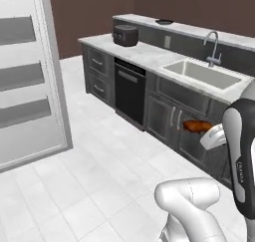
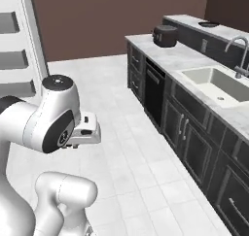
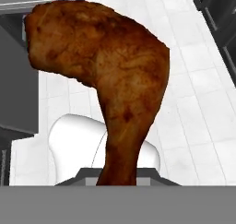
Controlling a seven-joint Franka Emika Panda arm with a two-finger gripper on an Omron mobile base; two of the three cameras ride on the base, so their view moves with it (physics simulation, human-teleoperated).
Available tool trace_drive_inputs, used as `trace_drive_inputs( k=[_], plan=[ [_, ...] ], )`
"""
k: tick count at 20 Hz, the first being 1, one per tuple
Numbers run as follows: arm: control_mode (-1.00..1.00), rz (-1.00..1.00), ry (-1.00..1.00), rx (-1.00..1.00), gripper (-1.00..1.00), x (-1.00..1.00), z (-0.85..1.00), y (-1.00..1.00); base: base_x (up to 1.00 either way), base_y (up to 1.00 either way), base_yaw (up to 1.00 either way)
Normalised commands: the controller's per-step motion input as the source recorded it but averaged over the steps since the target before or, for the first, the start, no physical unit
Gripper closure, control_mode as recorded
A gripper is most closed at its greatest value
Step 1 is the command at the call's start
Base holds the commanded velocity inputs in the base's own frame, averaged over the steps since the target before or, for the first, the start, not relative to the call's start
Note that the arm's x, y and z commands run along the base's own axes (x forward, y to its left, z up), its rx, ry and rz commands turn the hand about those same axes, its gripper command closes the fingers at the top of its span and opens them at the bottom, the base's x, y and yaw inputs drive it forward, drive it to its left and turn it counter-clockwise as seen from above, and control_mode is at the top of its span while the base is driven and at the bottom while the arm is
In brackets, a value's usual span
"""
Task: Take the chicken drumstick from the fridge and place it on the digital scale on the counter by the fridge. Wait a few seconds for a reading, then move it to the plate on the dining counter.
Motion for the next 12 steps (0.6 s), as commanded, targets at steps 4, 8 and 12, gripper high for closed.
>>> trace_drive_inputs(
  k=[4,8,12],
  plan=[
    [1.00,0.00,0.00,0.00,1.00,0.00,0.00,0.00,0.00,-0.02,-0.66],
    [1.00,0.00,0.00,0.00,1.00,0.00,0.00,0.00,0.00,-0.21,-0.64],
    [1.00,0.00,0.00,0.00,1.00,0.00,0.00,0.00,0.32,-0.06,-0.53]
  ],
)
